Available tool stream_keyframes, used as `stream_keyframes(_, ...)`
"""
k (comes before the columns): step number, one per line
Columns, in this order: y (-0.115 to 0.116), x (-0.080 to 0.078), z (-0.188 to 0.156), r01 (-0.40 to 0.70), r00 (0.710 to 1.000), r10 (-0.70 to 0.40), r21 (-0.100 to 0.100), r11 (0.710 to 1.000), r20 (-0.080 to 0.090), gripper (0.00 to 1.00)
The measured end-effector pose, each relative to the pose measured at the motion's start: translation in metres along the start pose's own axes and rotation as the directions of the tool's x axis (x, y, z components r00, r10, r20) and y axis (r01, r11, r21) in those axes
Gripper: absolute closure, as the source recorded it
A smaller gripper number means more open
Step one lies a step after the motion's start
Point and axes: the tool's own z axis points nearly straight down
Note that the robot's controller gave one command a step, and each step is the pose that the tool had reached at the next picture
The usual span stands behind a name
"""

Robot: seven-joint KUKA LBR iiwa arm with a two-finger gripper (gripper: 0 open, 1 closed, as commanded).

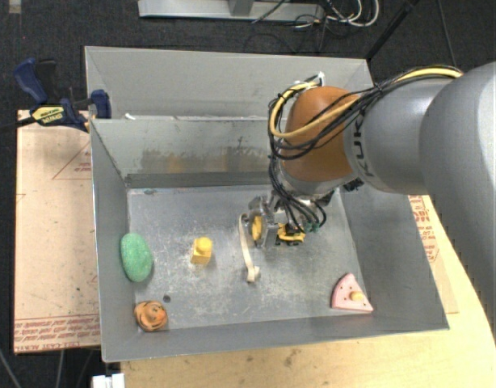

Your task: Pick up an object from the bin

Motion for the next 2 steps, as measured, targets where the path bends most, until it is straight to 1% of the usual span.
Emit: stream_keyframes(2,-0.0001,0.0,0.0,0.0,1.0,0.0,0.0,1.0,0.0,1.0)
